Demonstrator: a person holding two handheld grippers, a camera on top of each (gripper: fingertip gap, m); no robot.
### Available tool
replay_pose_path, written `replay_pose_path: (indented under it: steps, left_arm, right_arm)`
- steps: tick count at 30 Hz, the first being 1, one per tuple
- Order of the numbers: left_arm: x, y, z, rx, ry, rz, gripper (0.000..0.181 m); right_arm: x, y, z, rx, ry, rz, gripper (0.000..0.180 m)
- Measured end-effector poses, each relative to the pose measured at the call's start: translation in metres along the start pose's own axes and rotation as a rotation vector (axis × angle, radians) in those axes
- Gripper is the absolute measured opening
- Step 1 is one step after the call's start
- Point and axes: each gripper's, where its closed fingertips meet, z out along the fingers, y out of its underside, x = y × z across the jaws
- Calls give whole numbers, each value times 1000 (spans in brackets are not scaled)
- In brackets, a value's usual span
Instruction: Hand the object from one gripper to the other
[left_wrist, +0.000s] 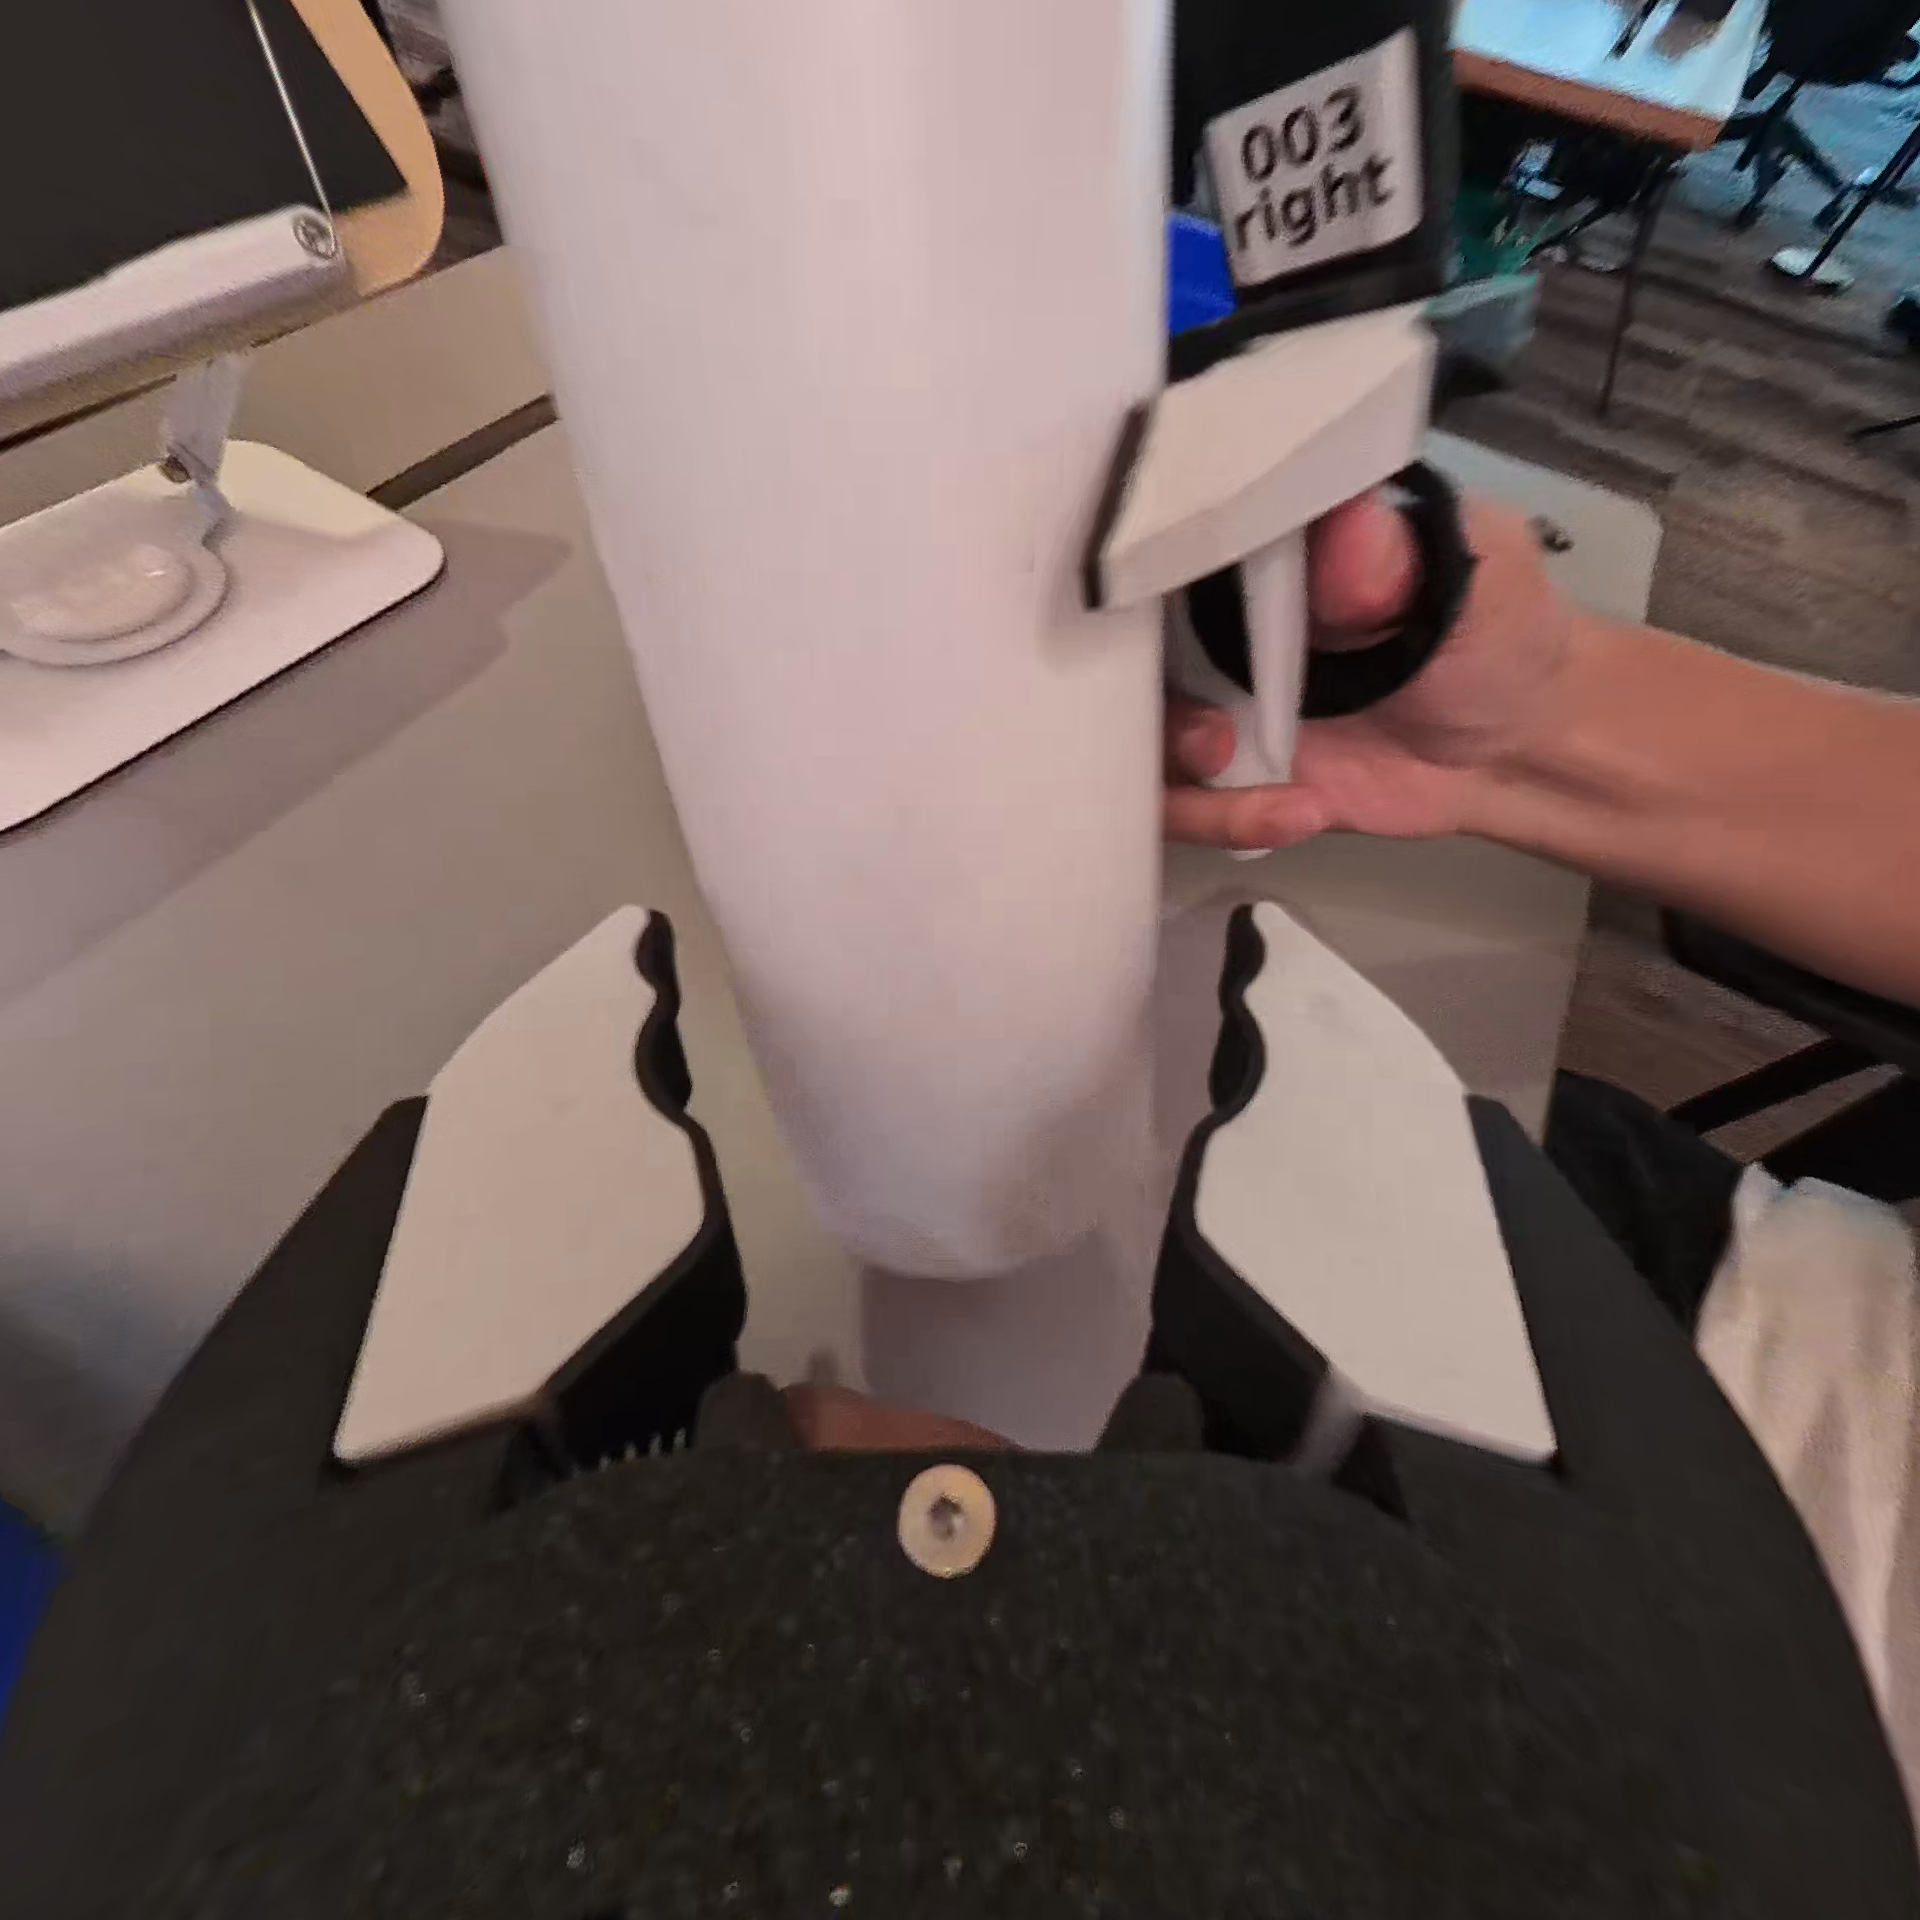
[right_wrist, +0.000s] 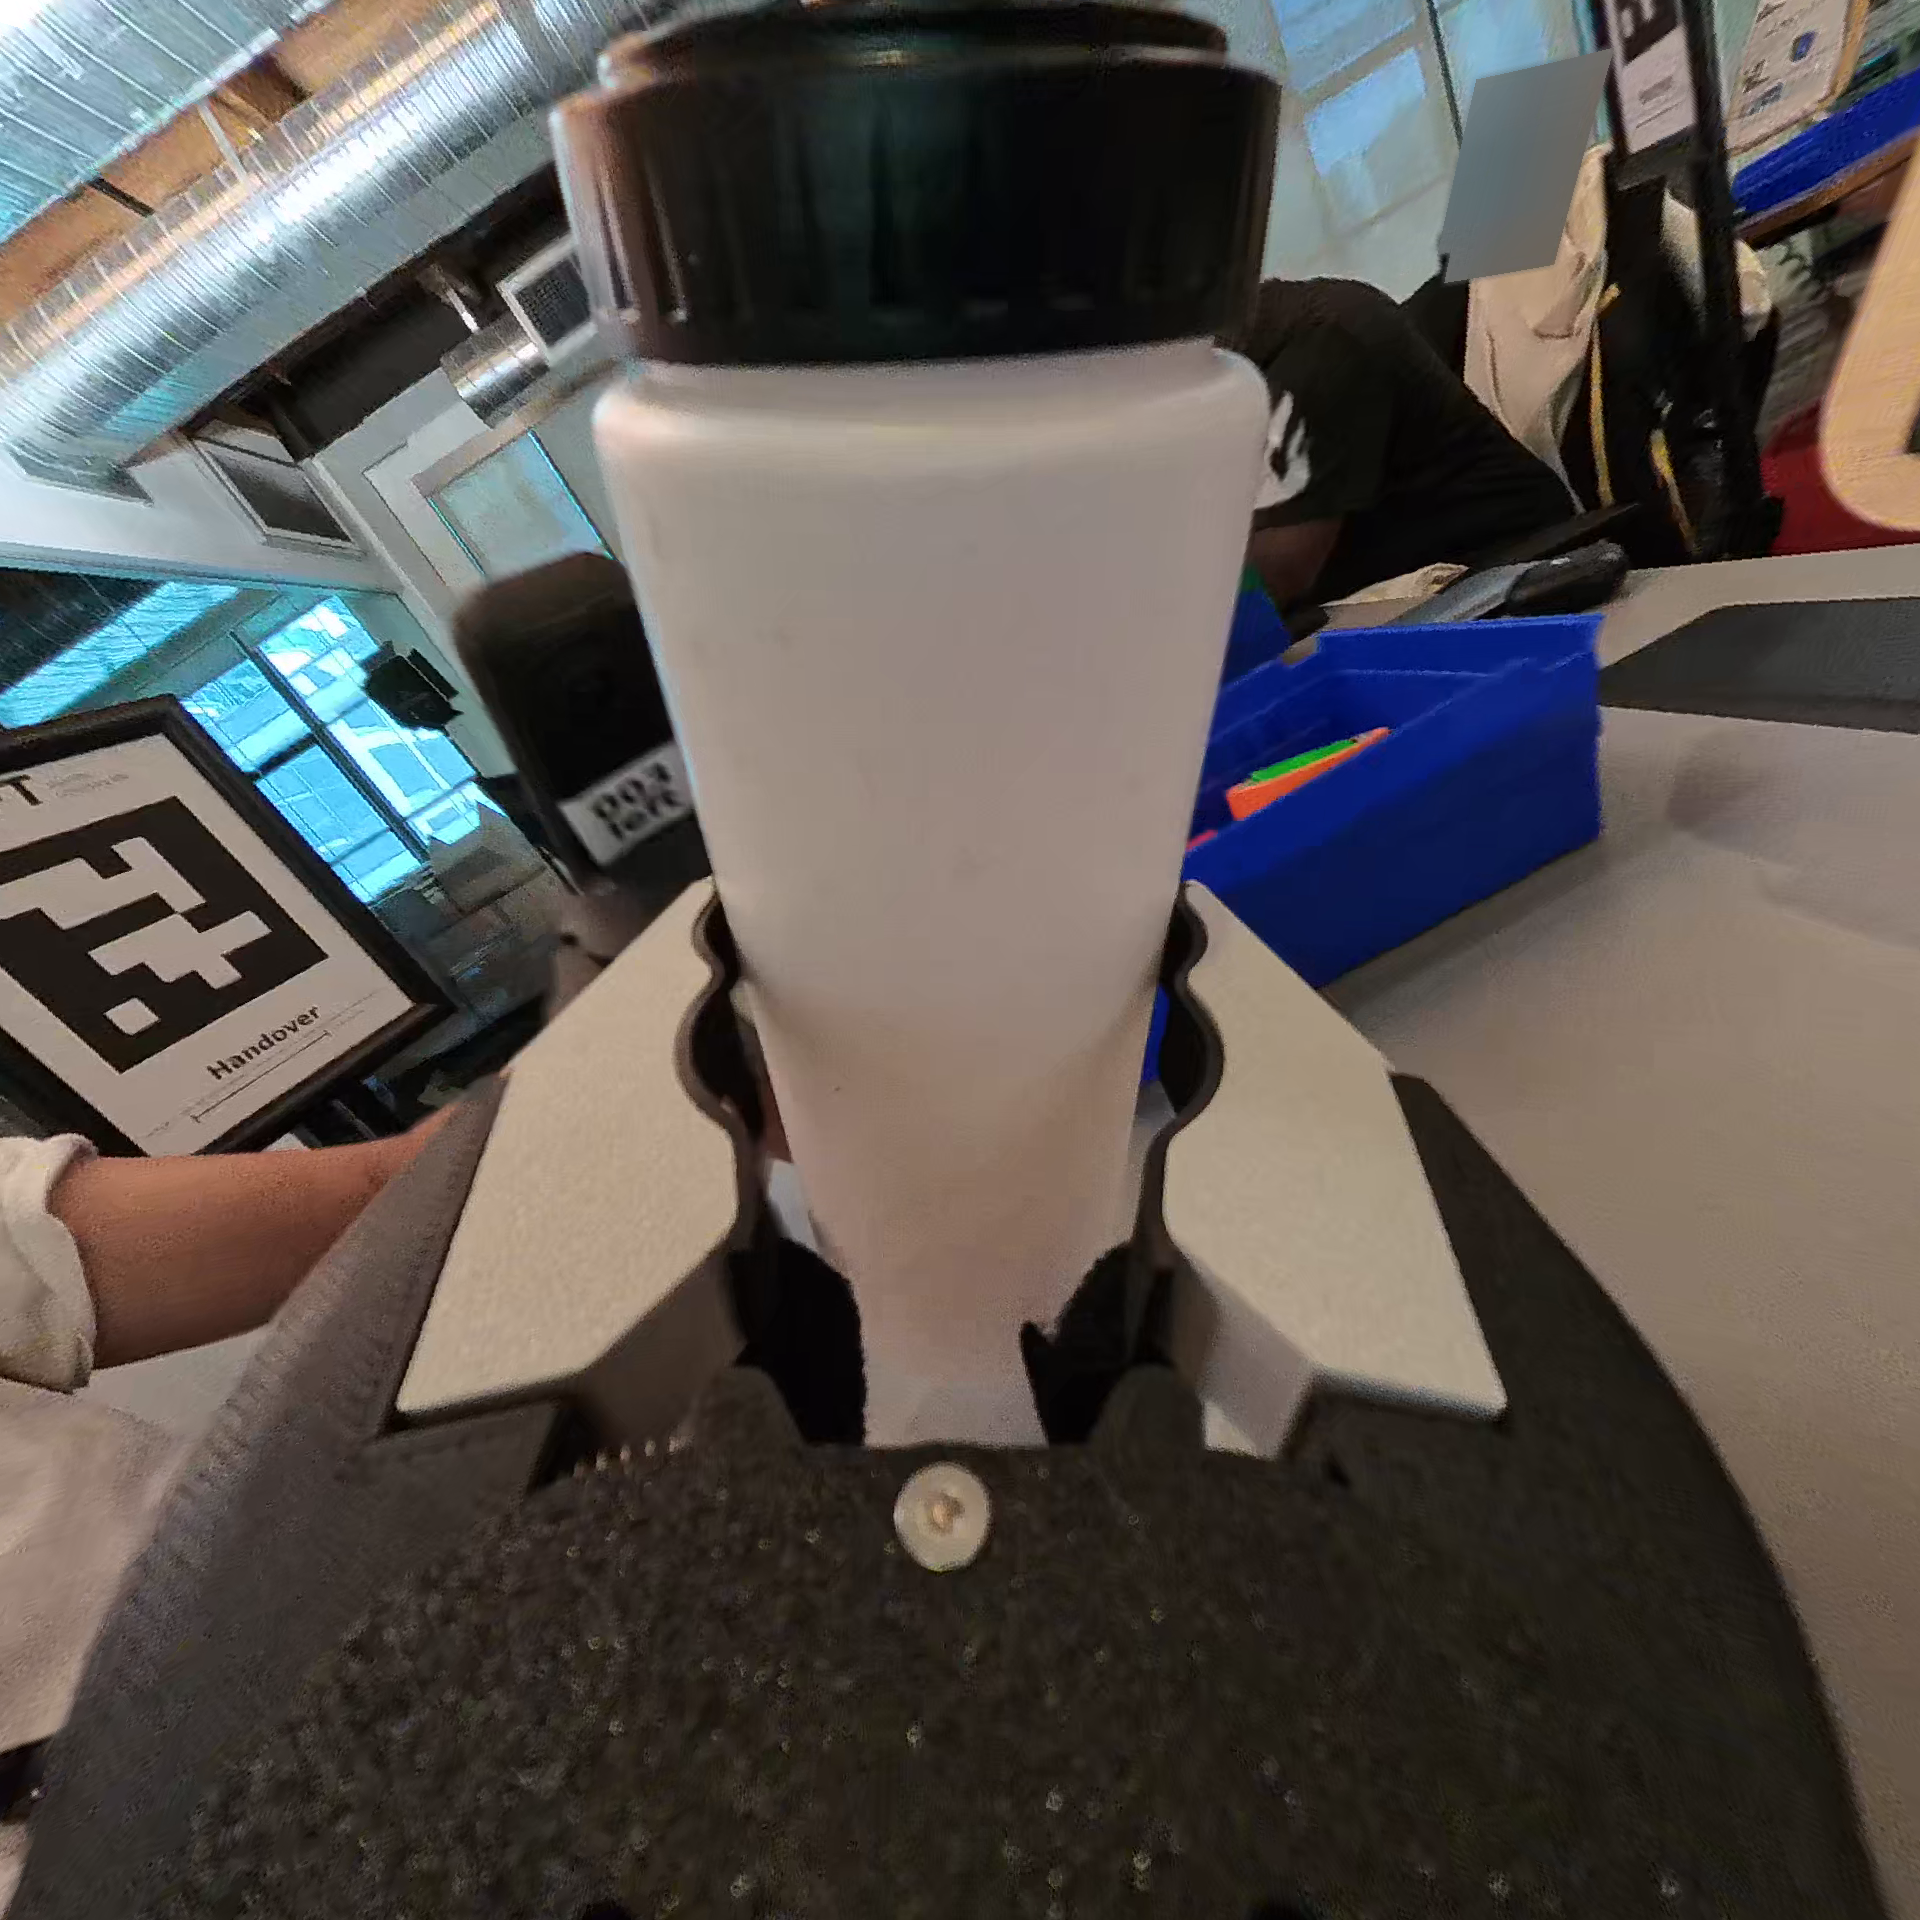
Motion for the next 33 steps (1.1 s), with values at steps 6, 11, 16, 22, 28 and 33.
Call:
replay_pose_path:
  steps: [6, 11, 16, 22, 28, 33]
  left_arm:
    - [5, 19, 6, 17, 93, -85, 87]
    - [-12, 41, -4, -24, 85, -63, 86]
    - [-16, 38, -4, -70, -44, 154, 86]
    - [-7, 36, -2, -84, -92, 262, 86]
    - [-3, 35, -4, -85, -97, 328, 86]
    - [-6, 18, -12, 43, -118, 285, 85]
  right_arm:
    - [-4, 16, 9, -119, 46, -33, 81]
    - [-18, -23, -35, -322, 25, -124, 106]
    - [-4, -51, -69, -711, 238, -454, 121]
    - [31, -15, -77, -853, 207, -384, 124]
    - [11, 14, -55, -900, -13, -293, 95]
    - [7, -5, -51, -931, 2, -309, 94]
